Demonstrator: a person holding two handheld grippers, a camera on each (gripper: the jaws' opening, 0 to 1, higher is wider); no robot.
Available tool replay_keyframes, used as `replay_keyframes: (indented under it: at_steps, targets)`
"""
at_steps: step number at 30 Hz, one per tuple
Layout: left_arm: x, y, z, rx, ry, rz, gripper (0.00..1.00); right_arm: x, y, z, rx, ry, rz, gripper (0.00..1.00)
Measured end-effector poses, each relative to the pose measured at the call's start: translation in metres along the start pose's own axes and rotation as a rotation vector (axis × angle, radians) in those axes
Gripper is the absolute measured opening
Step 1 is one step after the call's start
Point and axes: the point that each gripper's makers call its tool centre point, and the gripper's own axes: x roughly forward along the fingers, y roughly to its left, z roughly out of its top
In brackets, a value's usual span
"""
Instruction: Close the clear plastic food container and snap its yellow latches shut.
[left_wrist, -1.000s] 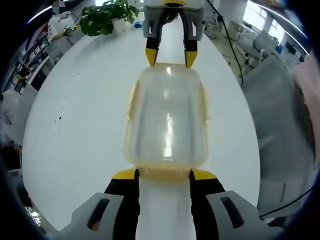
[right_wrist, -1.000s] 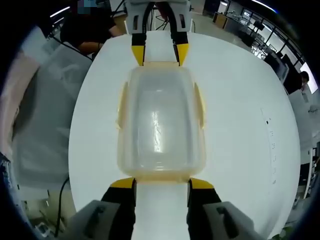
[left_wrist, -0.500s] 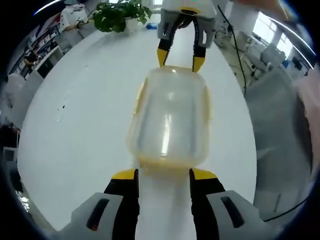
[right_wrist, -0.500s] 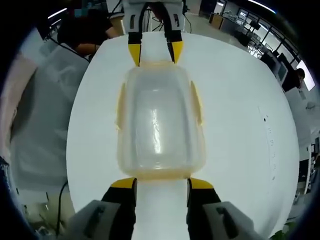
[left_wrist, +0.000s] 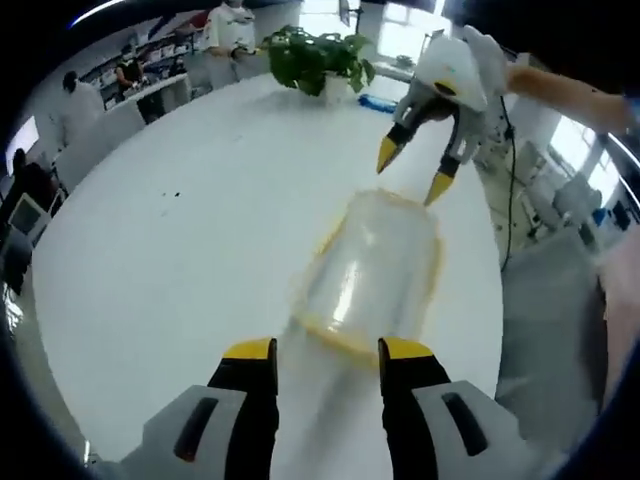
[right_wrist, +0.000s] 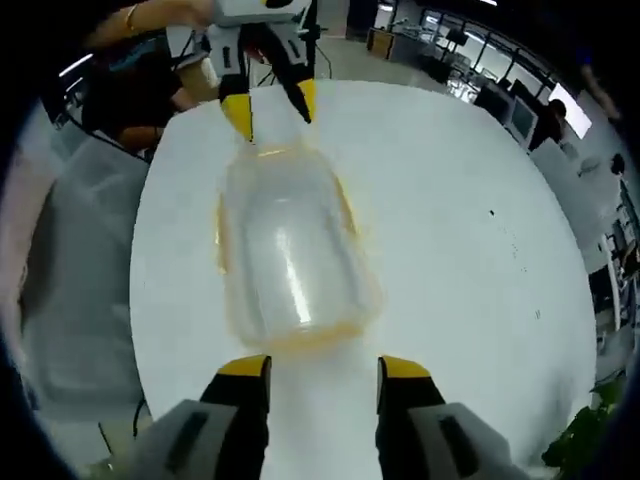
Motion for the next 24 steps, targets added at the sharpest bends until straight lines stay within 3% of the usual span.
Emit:
replay_keyframes:
  at_steps: [6, 10, 17, 18, 24]
  targets:
    - [0.008, 0.0, -0.01, -0.101, -0.003, 0.054, 0.37, 0.0, -0.004, 0.014, 0.158, -0.103, -0.056, 0.39]
    - [0.014, -0.004, -0.019, -0.142, -0.003, 0.047, 0.37, 0.004, 0.003, 0.016, 0.267, -0.145, -0.038, 0.38]
    - [0.02, -0.004, -0.02, -0.241, -0.039, 0.051, 0.35, 0.015, 0.012, 0.01, 0.337, -0.14, -0.009, 0.37]
    - [0.02, -0.006, -0.02, -0.249, -0.042, 0.041, 0.35, 0.015, 0.012, 0.014, 0.389, -0.168, -0.006, 0.37]
    - [0.026, -0.013, -0.019, -0.338, -0.066, -0.003, 0.31, 0.018, 0.014, 0.012, 0.511, -0.186, 0.034, 0.36]
